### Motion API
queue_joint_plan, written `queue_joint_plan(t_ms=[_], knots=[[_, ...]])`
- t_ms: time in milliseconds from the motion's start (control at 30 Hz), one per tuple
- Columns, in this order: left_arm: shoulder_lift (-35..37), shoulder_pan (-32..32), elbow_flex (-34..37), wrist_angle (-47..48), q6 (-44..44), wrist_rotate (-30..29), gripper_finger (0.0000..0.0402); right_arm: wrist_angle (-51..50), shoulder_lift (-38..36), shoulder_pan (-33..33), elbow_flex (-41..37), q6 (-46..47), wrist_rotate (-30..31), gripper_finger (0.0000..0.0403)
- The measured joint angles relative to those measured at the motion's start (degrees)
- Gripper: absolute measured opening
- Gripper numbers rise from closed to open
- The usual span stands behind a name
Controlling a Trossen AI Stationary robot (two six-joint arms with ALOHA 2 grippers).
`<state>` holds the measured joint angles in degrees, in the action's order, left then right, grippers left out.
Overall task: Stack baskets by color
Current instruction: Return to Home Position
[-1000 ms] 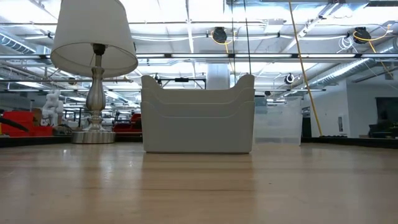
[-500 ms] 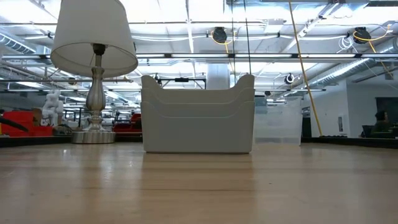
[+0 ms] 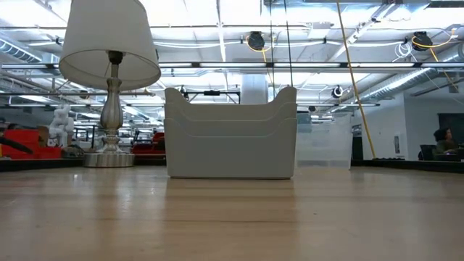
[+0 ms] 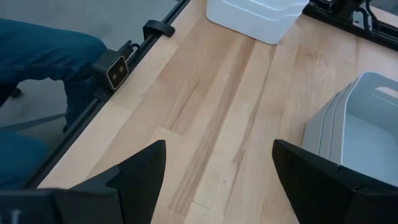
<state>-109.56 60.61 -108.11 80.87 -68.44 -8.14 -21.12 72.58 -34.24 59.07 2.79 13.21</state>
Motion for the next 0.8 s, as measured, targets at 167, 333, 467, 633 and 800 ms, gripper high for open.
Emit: queue_joint_plan(t_ms=[167, 333, 467, 633, 800], knots=[[0.0, -0.9, -1.6, 3.2, -3.9, -3.6, 0.011, 0.7, 0.0, 0.0, 0.0, 0.0, 0.1, 0.0286], [0.1, -1.4, -0.5, 3.2, -0.8, -15.5, 0.0088, 4.3, 0.0, 0.0, 0.0, -0.3, 0.1, 0.0286], [0.0, -2.9, 0.7, 3.1, 5.2, -24.9, 0.0058, 5.9, 0.0, 0.0, 0.0, -0.7, 0.2, 0.0286], [0.0, -6.7, 0.7, 1.2, 15.6, -38.7, 0.0009, 6.0, 0.0, -0.2, -0.2, -1.5, 2.0, 0.0283], [0.8, -14.0, 0.7, 0.0, 25.4, -42.0, 0.0011, 5.9, -1.6, -1.1, -1.7, -7.0, 7.4, 0.0254]])
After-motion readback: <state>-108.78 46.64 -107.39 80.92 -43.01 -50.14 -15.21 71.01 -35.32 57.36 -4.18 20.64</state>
